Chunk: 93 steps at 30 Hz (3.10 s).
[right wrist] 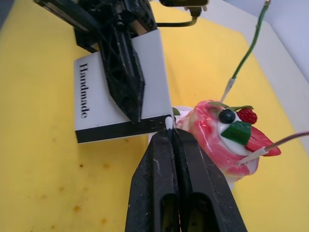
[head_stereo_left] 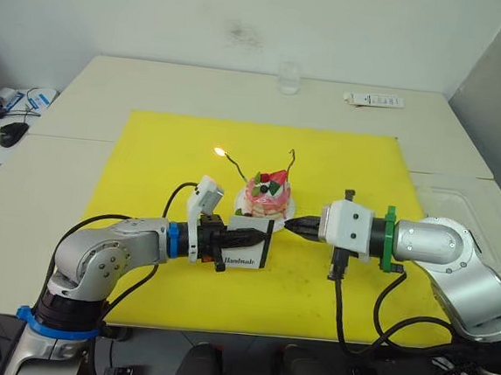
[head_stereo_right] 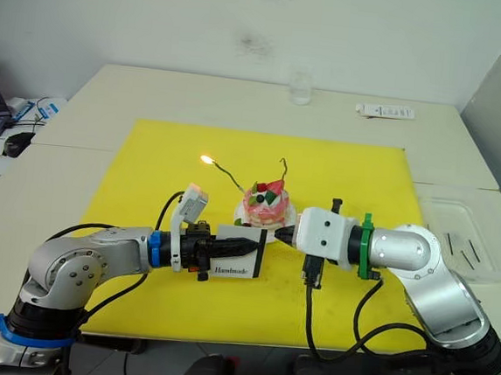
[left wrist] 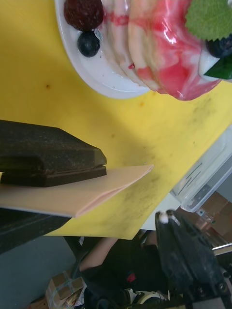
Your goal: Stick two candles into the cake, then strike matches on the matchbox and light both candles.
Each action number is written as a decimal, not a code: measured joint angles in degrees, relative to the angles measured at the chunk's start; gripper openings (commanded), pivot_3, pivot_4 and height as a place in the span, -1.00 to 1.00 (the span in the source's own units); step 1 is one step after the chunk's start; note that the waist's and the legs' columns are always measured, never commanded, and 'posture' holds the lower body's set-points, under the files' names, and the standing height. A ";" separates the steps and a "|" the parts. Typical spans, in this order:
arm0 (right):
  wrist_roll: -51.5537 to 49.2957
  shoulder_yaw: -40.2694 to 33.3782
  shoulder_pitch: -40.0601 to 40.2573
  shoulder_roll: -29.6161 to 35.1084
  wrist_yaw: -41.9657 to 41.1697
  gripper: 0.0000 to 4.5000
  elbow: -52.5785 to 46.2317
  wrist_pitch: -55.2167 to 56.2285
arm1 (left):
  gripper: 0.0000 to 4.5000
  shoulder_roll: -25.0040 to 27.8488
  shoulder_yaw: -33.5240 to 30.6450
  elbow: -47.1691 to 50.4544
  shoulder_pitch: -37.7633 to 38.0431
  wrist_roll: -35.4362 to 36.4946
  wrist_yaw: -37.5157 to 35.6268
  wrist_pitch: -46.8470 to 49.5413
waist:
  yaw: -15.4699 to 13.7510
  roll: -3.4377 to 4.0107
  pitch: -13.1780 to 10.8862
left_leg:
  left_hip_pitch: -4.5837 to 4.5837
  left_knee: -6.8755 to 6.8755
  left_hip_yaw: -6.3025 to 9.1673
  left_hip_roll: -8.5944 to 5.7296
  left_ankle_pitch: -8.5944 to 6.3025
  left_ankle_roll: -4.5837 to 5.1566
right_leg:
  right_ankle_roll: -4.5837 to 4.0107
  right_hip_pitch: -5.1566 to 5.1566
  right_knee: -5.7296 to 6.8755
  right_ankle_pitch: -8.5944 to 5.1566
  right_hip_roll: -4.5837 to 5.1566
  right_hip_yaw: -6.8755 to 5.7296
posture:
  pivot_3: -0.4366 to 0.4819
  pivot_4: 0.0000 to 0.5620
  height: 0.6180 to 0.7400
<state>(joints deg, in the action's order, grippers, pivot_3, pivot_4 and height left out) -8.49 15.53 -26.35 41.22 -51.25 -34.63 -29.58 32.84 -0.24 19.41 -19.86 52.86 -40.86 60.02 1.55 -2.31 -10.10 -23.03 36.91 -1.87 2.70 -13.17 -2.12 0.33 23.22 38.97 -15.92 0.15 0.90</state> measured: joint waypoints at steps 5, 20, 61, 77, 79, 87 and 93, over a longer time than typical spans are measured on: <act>1.36 1.08 0.01 -0.36 0.65 -0.99 0.34 -0.56 | -1.00 -0.06 0.00 0.06 -0.10 0.00 0.00 0.55 | 0.00 0.00 0.00 | 0.00 -0.01 0.00 0.00 0.00 0.00 | 0.00 0.00 0.00 0.00 0.00 -0.01 | -0.05 -0.47 1.00; 4.25 3.95 0.00 -1.34 0.43 -0.99 1.63 0.48 | -1.00 -0.60 0.00 0.06 -0.60 -0.01 -0.49 0.79 | 0.02 0.00 0.00 | 0.00 0.00 0.00 0.00 0.00 0.00 | 0.00 0.00 0.00 0.00 -0.01 0.00 | -0.05 -0.47 1.00; 5.59 3.82 -2.26 -1.24 -2.31 -0.99 1.90 1.04 | -1.00 0.80 2.24 -1.38 -1.13 -2.82 -3.48 -0.52 | 0.01 0.00 0.00 | 0.00 0.02 0.01 0.01 0.00 0.00 | 0.00 0.00 0.02 0.00 -0.01 -0.02 | -0.05 -0.47 1.00; 6.42 3.63 -1.57 -0.55 -2.65 -0.99 1.70 1.27 | -1.00 -0.72 0.09 -1.96 -1.94 -1.05 -0.82 1.30 | 0.00 0.00 0.00 | 0.00 0.02 0.02 0.00 0.00 0.00 | 0.00 0.00 0.02 0.00 -0.02 -0.02 | -0.05 -0.47 1.00; 5.53 3.23 -1.11 0.43 -2.98 -0.99 0.77 0.89 | -1.00 -1.49 -1.63 -2.57 -2.43 0.21 0.17 2.57 | 0.00 0.00 0.00 | 0.00 0.02 0.02 0.00 0.00 0.00 | 0.00 0.00 0.02 0.00 -0.02 -0.02 | -0.05 -0.47 1.00; 5.09 4.59 0.25 0.09 -3.18 -0.99 -2.65 -2.47 | -1.00 -3.86 -3.97 -4.64 -4.59 4.07 3.21 6.65 | 0.04 0.00 0.00 | 0.01 0.03 0.03 0.00 0.00 0.00 | 0.00 0.00 0.04 0.00 -0.02 -0.03 | -0.05 -0.47 1.00; 7.01 6.60 -1.64 -1.23 -1.76 -0.99 -1.05 -2.94 | -1.00 -3.91 -4.46 -5.51 -5.19 5.65 4.12 8.32 | 0.05 0.00 0.00 | 0.00 0.03 0.02 -0.01 0.00 -0.01 | 0.00 0.00 0.05 0.00 -0.02 -0.02 | -0.05 -0.47 1.00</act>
<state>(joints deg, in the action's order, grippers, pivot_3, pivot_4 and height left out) -1.48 22.12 -27.99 40.00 -53.01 -35.69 -32.52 28.93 -4.70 13.90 -25.05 58.51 -36.73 68.34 1.60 -2.31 -10.10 -23.02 36.94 -1.85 2.68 -13.17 -2.13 0.33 23.21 39.02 -15.92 0.13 0.88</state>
